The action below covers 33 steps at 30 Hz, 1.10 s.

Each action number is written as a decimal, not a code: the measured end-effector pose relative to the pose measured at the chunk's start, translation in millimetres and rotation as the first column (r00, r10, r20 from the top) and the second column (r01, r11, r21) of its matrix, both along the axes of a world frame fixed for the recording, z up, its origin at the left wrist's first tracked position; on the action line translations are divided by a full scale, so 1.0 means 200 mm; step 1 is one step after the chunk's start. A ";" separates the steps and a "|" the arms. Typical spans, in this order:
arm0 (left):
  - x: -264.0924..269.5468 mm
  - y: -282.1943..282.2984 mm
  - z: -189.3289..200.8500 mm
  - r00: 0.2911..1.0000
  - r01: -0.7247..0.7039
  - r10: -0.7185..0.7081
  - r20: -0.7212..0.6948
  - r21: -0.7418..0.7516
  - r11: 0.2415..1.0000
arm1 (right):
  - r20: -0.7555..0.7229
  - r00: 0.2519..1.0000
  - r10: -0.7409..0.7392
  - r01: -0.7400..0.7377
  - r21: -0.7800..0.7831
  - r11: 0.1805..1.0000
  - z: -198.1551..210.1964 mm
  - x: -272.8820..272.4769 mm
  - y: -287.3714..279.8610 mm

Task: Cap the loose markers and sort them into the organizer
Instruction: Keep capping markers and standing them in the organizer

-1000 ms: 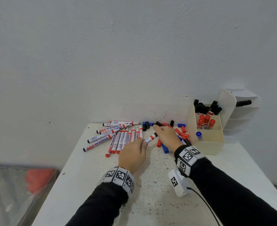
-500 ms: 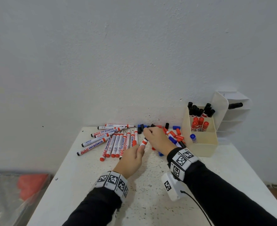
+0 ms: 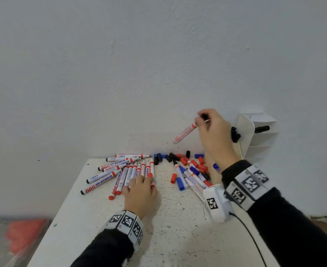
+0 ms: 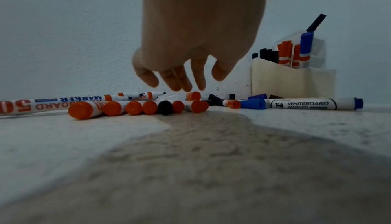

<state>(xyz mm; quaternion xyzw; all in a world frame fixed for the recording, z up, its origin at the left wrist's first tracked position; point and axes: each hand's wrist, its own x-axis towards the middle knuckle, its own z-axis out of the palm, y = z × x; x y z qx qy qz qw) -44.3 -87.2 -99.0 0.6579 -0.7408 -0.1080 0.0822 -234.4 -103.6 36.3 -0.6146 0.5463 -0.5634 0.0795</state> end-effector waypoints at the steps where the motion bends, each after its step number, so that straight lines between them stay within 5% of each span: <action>1: -0.01 0.00 0.01 0.999 0.010 -0.010 0.051 0.004 1.000 | 0.012 0.999 -0.050 0.050 -0.039 0.998 0.04 -0.06 0.00; 10: -0.04 -0.01 0.02 0.978 0.125 -0.125 0.165 0.010 0.992 | -0.116 0.945 -0.306 0.291 -0.130 0.948 0.07 -0.46 -0.05; 21: -0.07 0.02 0.03 0.968 0.167 -0.170 0.183 0.034 0.985 | -0.297 0.914 -0.276 0.325 0.133 0.936 -0.15 -0.50 -0.22; 27: -0.07 0.04 0.06 0.985 0.108 -0.108 0.131 0.007 0.994 | -0.492 0.858 -0.151 0.396 0.444 0.804 -0.26 -0.53 -0.28; 33: -0.06 0.02 0.07 0.998 0.024 -0.025 0.057 0.017 1.000 | -0.478 0.858 -0.186 0.366 0.317 0.875 -0.16 -0.42 -0.21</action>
